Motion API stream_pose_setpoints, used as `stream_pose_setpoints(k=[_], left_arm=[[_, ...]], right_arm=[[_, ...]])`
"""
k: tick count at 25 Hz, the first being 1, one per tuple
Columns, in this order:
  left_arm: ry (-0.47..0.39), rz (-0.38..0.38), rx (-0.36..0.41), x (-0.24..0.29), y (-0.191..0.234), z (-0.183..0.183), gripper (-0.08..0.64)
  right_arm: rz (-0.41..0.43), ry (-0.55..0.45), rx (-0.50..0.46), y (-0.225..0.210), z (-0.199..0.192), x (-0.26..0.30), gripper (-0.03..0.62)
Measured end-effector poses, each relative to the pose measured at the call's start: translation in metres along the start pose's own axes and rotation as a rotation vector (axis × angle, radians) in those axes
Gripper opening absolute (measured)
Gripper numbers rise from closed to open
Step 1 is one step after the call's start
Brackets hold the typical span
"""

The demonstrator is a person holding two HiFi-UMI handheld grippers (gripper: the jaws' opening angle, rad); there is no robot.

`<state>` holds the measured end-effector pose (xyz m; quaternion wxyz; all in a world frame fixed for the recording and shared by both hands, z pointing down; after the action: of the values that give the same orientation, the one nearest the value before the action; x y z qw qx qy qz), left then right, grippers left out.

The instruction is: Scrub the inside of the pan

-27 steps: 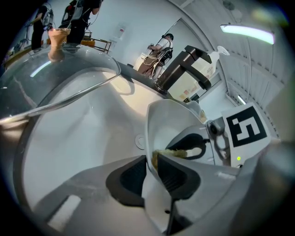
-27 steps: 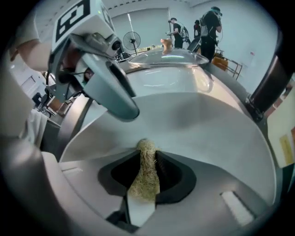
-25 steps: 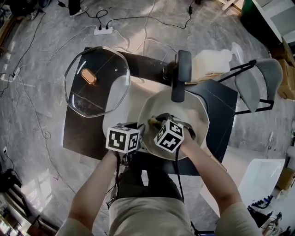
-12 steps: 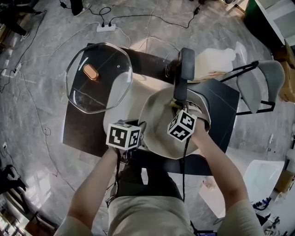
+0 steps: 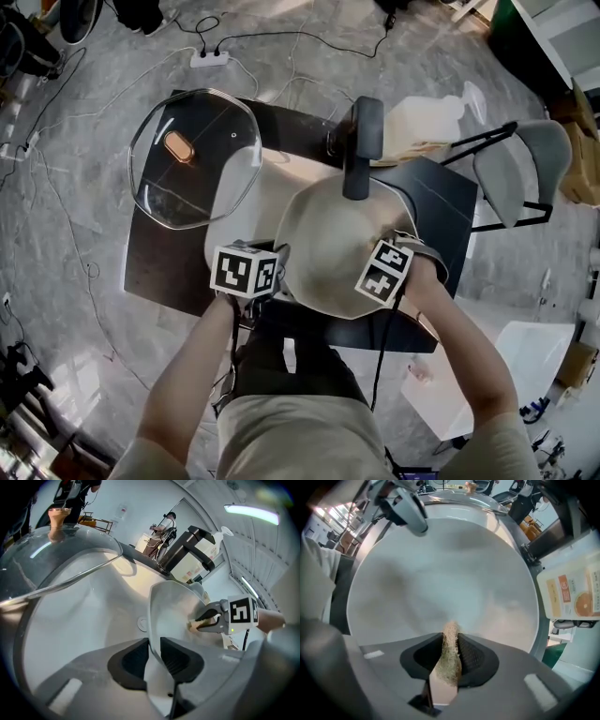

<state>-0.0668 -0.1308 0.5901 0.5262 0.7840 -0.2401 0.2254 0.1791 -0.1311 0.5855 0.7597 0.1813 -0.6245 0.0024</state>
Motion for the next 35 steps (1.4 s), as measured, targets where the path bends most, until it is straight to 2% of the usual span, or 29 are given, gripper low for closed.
stream_pose_setpoints(k=[3, 6, 10, 14, 18, 19, 21, 26, 28, 31, 35], left_arm=[[-0.002, -0.001, -0.012, 0.000, 0.000, -0.001, 0.087], [0.002, 0.006, -0.010, 0.000, -0.001, -0.001, 0.087], [0.007, 0.020, -0.007, 0.000, -0.003, 0.000, 0.084], [-0.012, 0.034, -0.015, 0.000, -0.004, -0.001, 0.081], [-0.036, 0.036, -0.032, 0.000, -0.003, -0.003, 0.078], [-0.033, 0.033, -0.031, 0.000, -0.003, -0.003, 0.078], [-0.026, 0.020, -0.036, 0.000, -0.001, -0.002, 0.078], [-0.032, 0.008, -0.047, -0.001, 0.000, -0.002, 0.078], [-0.029, 0.005, -0.043, 0.000, 0.000, -0.002, 0.078], [-0.044, -0.028, -0.086, -0.002, 0.005, -0.003, 0.080], [-0.050, -0.047, -0.097, -0.002, 0.008, -0.002, 0.081]], right_arm=[[0.105, 0.015, -0.055, 0.028, -0.001, -0.010, 0.101], [0.251, -0.021, -0.034, 0.056, 0.013, -0.020, 0.101], [0.380, -0.132, 0.099, 0.071, 0.039, -0.029, 0.101], [0.459, -0.277, 0.248, 0.070, 0.064, -0.031, 0.101], [0.600, -0.410, 0.493, 0.055, 0.082, -0.026, 0.103], [0.612, -0.429, 0.528, 0.051, 0.085, -0.024, 0.103], [0.575, -0.461, 0.541, 0.042, 0.093, -0.018, 0.104], [0.373, -0.532, 0.554, 0.012, 0.106, 0.001, 0.109], [0.324, -0.523, 0.601, -0.002, 0.102, 0.009, 0.110], [0.264, -0.488, 0.668, -0.018, 0.090, 0.019, 0.114], [0.103, -0.431, 0.621, -0.035, 0.073, 0.021, 0.112]])
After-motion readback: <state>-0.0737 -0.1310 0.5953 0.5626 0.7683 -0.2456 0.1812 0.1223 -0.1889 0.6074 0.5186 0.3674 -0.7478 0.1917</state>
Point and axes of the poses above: the fingertips, and each gripper's own axes: x forward along the fingers, y to its left, z out of its top, the point moved 9 cm from there along -x, backward along the fingers, and after that the axes turned 13 degrees about -z, right-handed, at the moved point
